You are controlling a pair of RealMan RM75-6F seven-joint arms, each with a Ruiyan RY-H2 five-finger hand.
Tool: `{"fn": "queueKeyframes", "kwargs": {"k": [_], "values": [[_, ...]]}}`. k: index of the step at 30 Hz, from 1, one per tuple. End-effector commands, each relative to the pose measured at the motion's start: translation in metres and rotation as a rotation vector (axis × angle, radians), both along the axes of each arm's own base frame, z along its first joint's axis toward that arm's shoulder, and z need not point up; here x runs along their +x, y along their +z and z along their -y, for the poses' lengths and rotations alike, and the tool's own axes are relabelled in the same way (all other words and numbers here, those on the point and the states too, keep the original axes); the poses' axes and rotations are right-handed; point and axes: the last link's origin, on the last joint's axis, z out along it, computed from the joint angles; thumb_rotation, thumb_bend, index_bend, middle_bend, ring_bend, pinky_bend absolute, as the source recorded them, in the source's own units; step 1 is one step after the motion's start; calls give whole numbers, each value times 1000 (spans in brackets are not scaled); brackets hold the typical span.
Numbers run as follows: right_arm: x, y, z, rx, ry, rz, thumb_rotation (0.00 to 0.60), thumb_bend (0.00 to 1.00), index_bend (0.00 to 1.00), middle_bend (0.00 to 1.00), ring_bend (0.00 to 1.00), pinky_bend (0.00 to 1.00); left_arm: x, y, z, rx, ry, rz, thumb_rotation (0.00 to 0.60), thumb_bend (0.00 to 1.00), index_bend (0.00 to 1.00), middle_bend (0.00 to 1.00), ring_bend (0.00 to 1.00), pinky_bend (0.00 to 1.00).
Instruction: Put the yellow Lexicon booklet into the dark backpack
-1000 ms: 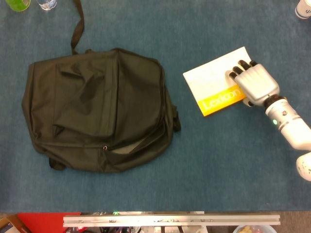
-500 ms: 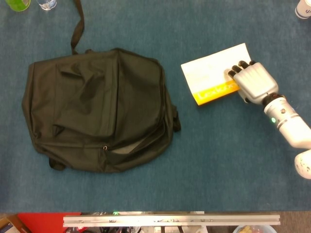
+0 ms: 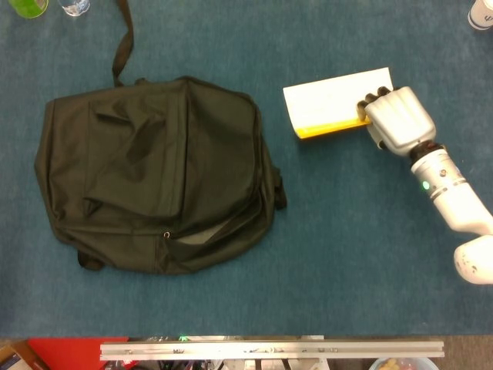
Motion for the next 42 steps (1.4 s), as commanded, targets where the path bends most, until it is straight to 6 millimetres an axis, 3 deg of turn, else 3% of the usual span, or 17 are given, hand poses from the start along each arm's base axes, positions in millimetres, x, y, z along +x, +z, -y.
{"fn": "queueKeyframes", "kwargs": {"k": [1, 12, 21, 31, 42], "values": [[1, 0, 1, -31, 9, 15, 600, 429, 628, 548, 458, 637, 0, 0, 0, -1, 0, -2, 600, 221, 150, 222, 121, 170], [1, 9, 5, -95, 9, 72, 600, 431, 791, 648, 591, 758, 3, 6, -8, 14, -16, -17, 600, 221, 150, 222, 121, 170], [9, 48, 4, -167, 34, 178, 600, 506, 815, 678, 634, 804, 12, 10, -30, -30, -64, -62, 600, 221, 150, 223, 121, 170], [12, 96, 4, -273, 38, 260, 600, 508, 817, 683, 641, 810, 39, -7, -68, -205, -225, -129, 600, 220, 188, 230, 122, 170], [12, 117, 5, -328, 9, 270, 600, 508, 821, 688, 646, 815, 82, -44, -109, -415, -466, -126, 600, 220, 226, 248, 122, 170]]}}
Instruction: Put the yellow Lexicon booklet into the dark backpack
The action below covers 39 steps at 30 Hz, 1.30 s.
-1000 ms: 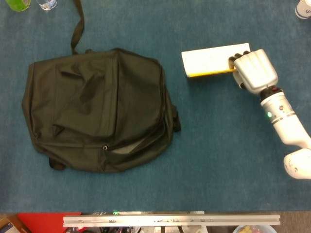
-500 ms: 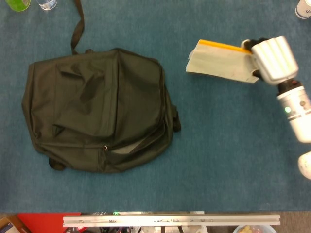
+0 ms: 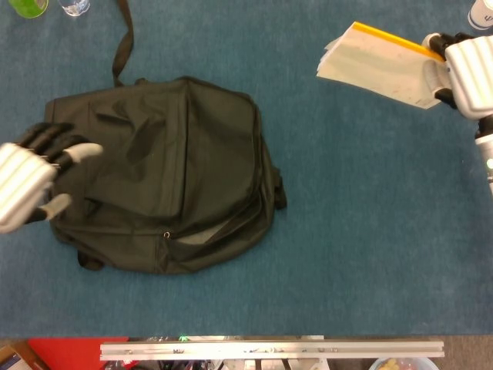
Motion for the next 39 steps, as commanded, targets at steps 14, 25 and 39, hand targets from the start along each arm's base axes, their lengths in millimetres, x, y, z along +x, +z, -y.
{"fn": "queueKeyframes", "kwargs": {"k": [14, 25, 39], "values": [[3, 2, 2, -14, -27, -1, 600, 508, 822, 688, 649, 819, 38, -70, -20, -141, -325, -146, 600, 220, 251, 237, 121, 170], [3, 1, 2, -15, -36, 4, 600, 508, 824, 690, 650, 821, 47, -109, -33, -169, -454, -260, 600, 220, 273, 205, 122, 170], [3, 0, 3, -20, -48, -10, 600, 508, 824, 690, 655, 824, 81, -139, -38, -202, -551, -319, 600, 220, 166, 96, 121, 170]]}}
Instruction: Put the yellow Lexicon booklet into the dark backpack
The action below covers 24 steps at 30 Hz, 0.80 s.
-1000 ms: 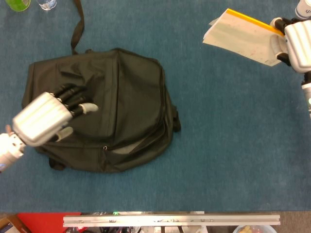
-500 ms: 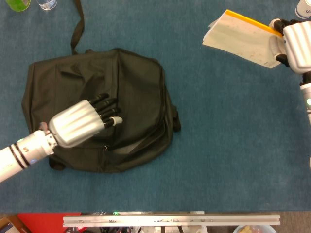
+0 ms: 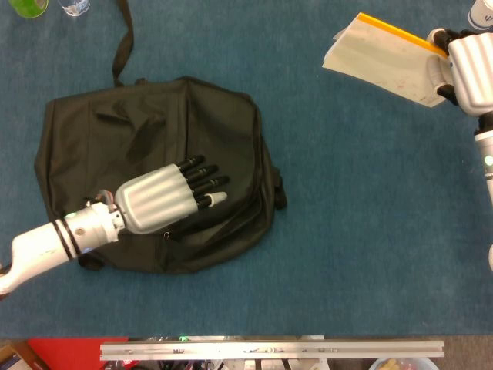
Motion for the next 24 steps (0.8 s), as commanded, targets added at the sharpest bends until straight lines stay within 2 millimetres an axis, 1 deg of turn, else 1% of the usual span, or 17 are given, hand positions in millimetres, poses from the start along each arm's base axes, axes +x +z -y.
{"fn": "queueKeyframes", "kwargs": {"k": [1, 5, 10, 13, 19, 24], "values": [[-1, 0, 1, 0, -3, 1, 600, 508, 824, 690, 656, 825, 13, -10, 0, -12, -24, -6, 600, 220, 166, 94, 121, 170], [-1, 0, 2, -2, -6, 3, 600, 508, 825, 690, 656, 825, 23, -18, 1, -18, -42, -19, 600, 220, 152, 67, 120, 170], [0, 2, 5, -8, -7, 9, 600, 508, 824, 690, 656, 824, 31, -29, 1, -17, -51, -60, 600, 220, 98, 4, 119, 170], [0, 2, 6, -8, -8, 8, 600, 508, 824, 690, 656, 825, 35, -38, 0, -8, -58, -90, 600, 220, 86, 0, 119, 170], [0, 2, 5, -6, -10, 10, 600, 508, 825, 690, 656, 824, 38, -49, -4, 29, -72, -131, 600, 220, 80, 0, 119, 170], [-1, 2, 4, -4, -9, 14, 600, 508, 826, 690, 656, 824, 33, -54, -8, 73, -70, -172, 600, 220, 80, 0, 119, 170]]}}
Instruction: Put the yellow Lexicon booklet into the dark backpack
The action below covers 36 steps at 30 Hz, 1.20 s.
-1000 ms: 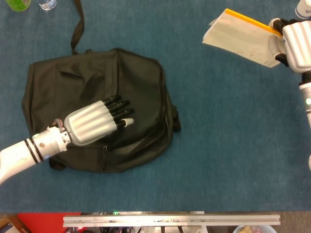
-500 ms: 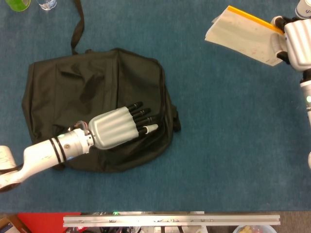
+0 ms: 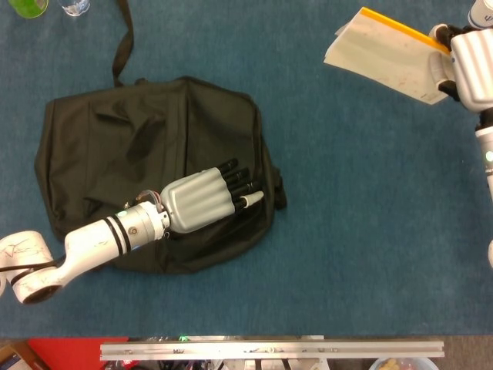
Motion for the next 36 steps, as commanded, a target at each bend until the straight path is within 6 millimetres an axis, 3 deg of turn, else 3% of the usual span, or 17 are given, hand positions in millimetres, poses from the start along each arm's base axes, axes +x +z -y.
{"fn": "queueKeyframes", "kwargs": {"k": [1, 9, 12, 16, 26, 29, 36], "values": [[0, 0, 0, -1, 0, 1, 600, 507, 827, 690, 656, 825, -6, -4, -3, 30, 14, -29, 600, 220, 81, 0, 119, 170], [-1, 1, -2, -1, 0, 5, 600, 507, 828, 690, 656, 825, -12, -10, -7, 61, 28, -61, 600, 220, 85, 3, 121, 170], [-2, 1, -2, 1, -2, 3, 600, 507, 828, 690, 656, 825, -14, -12, -7, 81, 28, -65, 600, 220, 134, 41, 127, 170], [-3, 0, -3, 5, -2, 5, 600, 508, 828, 690, 657, 825, -20, -7, -8, 113, 40, -65, 600, 220, 286, 155, 194, 185], [-1, 3, -4, 5, 6, 20, 600, 507, 830, 690, 657, 825, -29, -7, -3, 99, 104, -11, 600, 268, 512, 444, 453, 389], [0, 2, -7, 20, 17, 31, 600, 507, 833, 690, 657, 825, -29, -1, -6, 109, 113, 35, 600, 290, 556, 530, 520, 460], [11, -3, -20, 99, 87, 53, 600, 507, 836, 690, 658, 825, -27, 31, -18, 153, 168, 193, 600, 290, 580, 551, 534, 508]]}}
